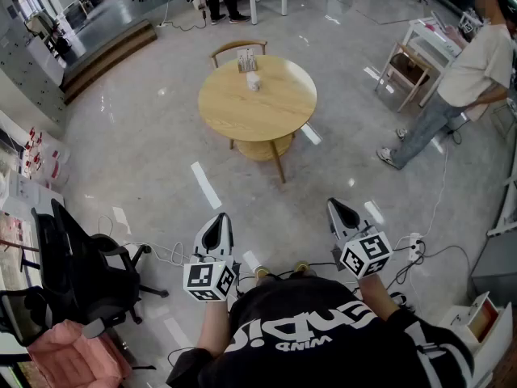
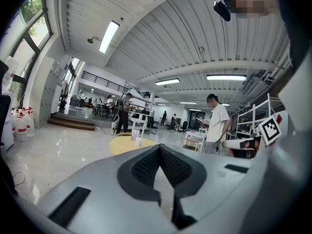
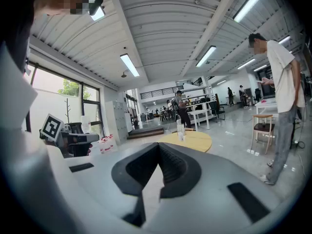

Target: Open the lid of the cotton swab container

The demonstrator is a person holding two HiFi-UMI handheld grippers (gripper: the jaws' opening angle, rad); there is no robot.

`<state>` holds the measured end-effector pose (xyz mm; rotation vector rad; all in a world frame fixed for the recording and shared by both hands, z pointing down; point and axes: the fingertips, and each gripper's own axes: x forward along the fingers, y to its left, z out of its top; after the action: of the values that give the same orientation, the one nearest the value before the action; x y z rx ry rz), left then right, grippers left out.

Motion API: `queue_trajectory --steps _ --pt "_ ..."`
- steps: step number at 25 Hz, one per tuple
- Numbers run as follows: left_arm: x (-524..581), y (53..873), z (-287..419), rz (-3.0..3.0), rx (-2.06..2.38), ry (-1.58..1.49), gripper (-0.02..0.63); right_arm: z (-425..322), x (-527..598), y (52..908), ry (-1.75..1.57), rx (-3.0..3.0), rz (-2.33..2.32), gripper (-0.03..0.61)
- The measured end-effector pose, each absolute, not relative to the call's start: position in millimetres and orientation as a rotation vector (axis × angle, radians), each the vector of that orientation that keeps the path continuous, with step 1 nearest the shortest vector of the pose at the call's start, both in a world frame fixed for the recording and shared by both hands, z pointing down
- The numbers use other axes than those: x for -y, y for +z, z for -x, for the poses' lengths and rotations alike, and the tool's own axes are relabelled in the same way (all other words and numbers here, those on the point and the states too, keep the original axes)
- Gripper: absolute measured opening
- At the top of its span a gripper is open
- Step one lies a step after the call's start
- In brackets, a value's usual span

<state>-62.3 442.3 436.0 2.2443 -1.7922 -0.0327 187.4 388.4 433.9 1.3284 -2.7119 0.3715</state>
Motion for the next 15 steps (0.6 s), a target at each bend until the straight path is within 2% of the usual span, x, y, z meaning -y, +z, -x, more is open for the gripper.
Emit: queue_trajectory --steps 15 --pt "-434.8 452.5 87.1 -2.297 1.721 -0.003 0.009 -152.2 -391.5 446.4 0.327 2.71 -1.367 0.002"
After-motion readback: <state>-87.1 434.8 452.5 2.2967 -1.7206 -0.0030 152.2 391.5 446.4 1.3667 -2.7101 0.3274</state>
